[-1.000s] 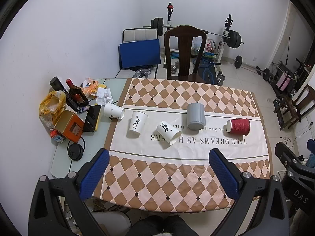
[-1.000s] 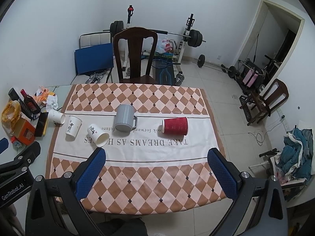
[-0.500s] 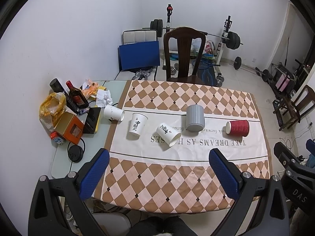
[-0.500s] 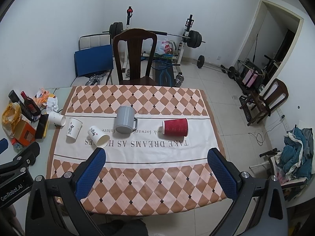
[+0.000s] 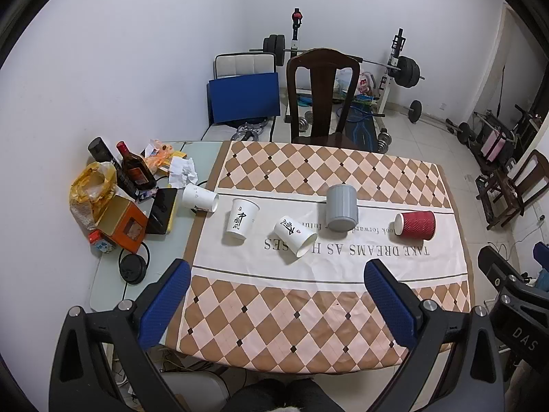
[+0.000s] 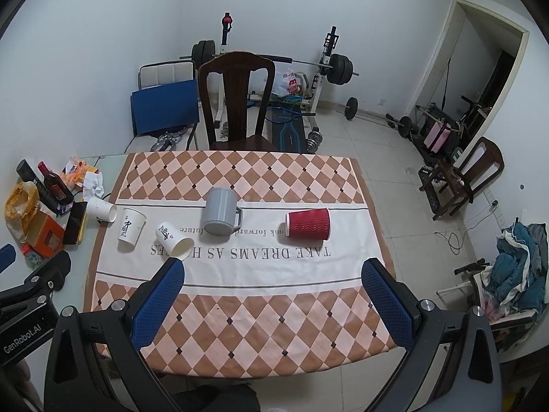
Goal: Flip cup upside down
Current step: 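Move the left gripper to the white paper cup lying on its side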
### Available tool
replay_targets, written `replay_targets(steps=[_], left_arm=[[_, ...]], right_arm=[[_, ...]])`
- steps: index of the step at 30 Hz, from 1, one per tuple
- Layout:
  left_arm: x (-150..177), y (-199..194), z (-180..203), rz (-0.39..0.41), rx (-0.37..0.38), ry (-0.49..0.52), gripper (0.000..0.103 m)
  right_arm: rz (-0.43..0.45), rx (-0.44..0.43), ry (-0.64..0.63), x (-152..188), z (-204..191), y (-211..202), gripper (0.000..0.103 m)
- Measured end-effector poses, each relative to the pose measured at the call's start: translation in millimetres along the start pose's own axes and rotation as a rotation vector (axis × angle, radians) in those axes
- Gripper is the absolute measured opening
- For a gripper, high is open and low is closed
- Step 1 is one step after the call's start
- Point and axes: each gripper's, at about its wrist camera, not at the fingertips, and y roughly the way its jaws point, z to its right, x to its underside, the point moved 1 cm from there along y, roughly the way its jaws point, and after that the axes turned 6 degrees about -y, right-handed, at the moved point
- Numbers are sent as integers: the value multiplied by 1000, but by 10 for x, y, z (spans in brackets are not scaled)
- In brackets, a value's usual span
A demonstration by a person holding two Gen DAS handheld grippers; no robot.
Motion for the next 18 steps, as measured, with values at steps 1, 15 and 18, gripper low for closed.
replay_targets(steps=[1, 15, 18], left_arm=[[-1, 0, -1, 0, 0, -1, 103], [-298, 196, 86, 55, -52, 45, 103], [-504, 552, 98, 98, -118, 145, 103]], right_arm=[[1, -1, 0, -2, -3, 1, 103], [-31, -12, 18, -52, 16, 135, 103], [-102, -15, -17, -93, -145, 614, 103]])
